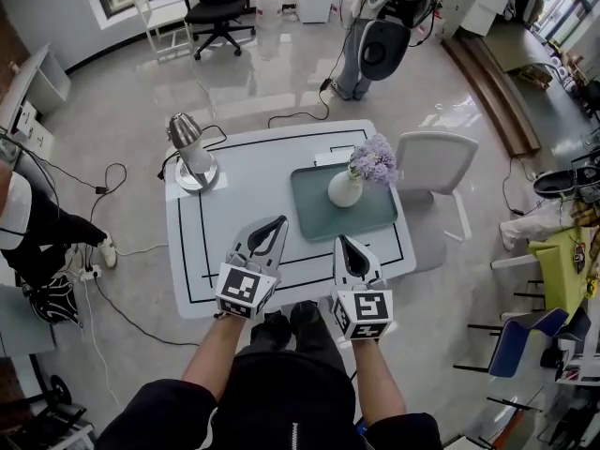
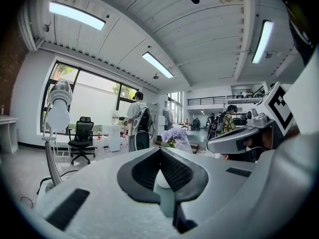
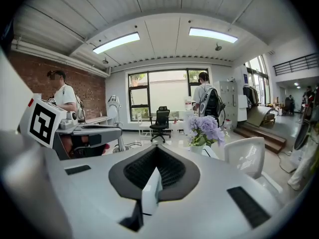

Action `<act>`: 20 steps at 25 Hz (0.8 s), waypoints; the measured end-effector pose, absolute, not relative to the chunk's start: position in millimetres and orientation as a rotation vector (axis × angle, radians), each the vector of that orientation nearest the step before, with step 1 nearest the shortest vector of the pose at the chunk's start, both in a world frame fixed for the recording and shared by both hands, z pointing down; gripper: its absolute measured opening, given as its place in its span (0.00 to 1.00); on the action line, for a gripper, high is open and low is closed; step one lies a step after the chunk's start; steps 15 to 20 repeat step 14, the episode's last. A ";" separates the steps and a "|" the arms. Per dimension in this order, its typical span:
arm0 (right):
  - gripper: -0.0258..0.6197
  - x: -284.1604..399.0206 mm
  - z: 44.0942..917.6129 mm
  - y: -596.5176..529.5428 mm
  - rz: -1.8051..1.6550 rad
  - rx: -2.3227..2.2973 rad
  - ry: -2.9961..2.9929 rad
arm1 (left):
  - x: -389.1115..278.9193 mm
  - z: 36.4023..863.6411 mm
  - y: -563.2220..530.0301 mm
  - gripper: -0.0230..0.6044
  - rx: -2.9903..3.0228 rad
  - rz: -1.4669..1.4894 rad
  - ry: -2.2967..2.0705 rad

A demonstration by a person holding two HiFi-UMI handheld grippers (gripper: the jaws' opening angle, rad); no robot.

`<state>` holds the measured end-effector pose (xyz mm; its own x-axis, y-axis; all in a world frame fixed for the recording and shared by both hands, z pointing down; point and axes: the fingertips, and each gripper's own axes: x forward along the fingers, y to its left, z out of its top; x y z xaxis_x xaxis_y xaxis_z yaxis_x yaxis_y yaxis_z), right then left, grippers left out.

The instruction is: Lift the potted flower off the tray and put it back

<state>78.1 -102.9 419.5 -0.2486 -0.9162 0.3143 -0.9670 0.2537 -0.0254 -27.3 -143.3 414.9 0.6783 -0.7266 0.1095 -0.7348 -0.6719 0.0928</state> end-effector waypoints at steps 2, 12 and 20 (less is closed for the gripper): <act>0.05 79.1 420.2 -103.2 0.323 1.760 -2.289 | -27.1 414.9 -144.4 0.04 2.757 0.095 -1.205; 0.05 79.4 419.8 -114.8 0.347 1.752 -2.306 | -25.1 418.8 -154.7 0.04 2.778 0.103 -1.208; 0.05 77.0 419.3 -116.1 0.349 1.749 -2.308 | -26.9 417.2 -155.9 0.04 2.768 0.100 -1.212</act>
